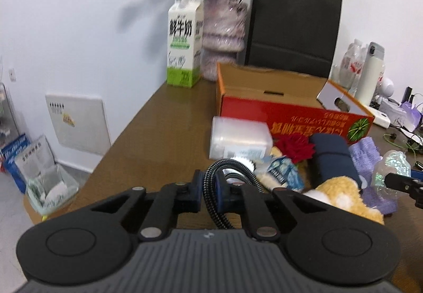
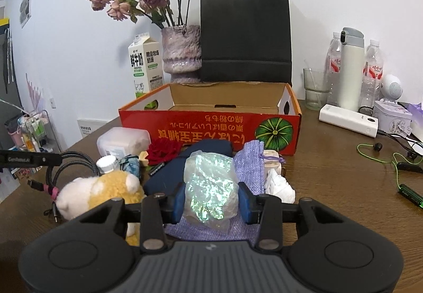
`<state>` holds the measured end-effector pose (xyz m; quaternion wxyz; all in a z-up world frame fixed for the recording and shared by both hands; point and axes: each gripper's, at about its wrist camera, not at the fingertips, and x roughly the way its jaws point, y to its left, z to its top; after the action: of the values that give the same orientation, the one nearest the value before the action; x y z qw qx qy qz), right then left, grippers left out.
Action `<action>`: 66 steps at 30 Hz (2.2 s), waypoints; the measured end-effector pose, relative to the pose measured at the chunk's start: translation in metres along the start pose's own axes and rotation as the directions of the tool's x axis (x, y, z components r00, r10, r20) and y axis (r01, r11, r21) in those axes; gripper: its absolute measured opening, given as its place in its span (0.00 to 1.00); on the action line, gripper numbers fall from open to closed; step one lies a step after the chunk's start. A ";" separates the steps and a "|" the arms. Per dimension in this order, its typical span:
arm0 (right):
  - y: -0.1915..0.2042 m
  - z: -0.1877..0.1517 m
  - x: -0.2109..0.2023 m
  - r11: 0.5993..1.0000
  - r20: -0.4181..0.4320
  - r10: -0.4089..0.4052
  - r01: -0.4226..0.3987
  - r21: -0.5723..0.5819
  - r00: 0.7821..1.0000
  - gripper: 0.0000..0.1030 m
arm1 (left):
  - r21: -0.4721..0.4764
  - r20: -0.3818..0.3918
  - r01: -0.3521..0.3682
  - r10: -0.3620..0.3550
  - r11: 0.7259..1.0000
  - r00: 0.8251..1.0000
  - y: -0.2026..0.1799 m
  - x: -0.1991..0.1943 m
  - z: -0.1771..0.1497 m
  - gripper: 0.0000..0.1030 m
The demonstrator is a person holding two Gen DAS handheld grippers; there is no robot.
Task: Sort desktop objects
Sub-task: 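Grasp the iridescent bag with the right tool while the left tool grasps the black cable, then carry the bag and cable into the cardboard box and open both tools, then grasp the white tissue with the right tool while the left tool grasps the clear plastic box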
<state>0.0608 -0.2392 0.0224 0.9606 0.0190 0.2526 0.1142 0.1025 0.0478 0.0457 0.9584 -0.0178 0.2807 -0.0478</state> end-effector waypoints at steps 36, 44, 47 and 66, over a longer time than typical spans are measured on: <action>-0.026 0.144 0.126 0.999 0.130 0.019 -0.025 0.038 0.991 0.39 | 0.144 0.327 0.164 -0.204 0.976 0.923 -0.123 0.081 0.132 0.06; -0.060 0.131 0.204 0.997 -0.072 0.021 -0.016 0.079 0.997 0.39 | 0.063 0.119 0.253 -0.259 0.965 0.959 -0.093 0.168 0.126 0.06; -0.063 0.125 0.214 0.996 -0.112 0.022 -0.012 0.091 0.993 0.40 | -0.002 0.074 0.249 -0.248 0.968 0.966 -0.076 0.190 0.122 0.06; -0.043 0.135 0.171 1.000 -0.065 -0.010 0.010 0.007 0.998 1.00 | 0.049 0.171 0.115 -0.122 0.992 0.978 -0.074 0.140 0.135 1.00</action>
<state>0.2808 -0.2391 0.0539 0.9524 0.0178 0.2840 0.1089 0.2866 -0.0392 0.0886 0.9749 -0.0199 0.1935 -0.1088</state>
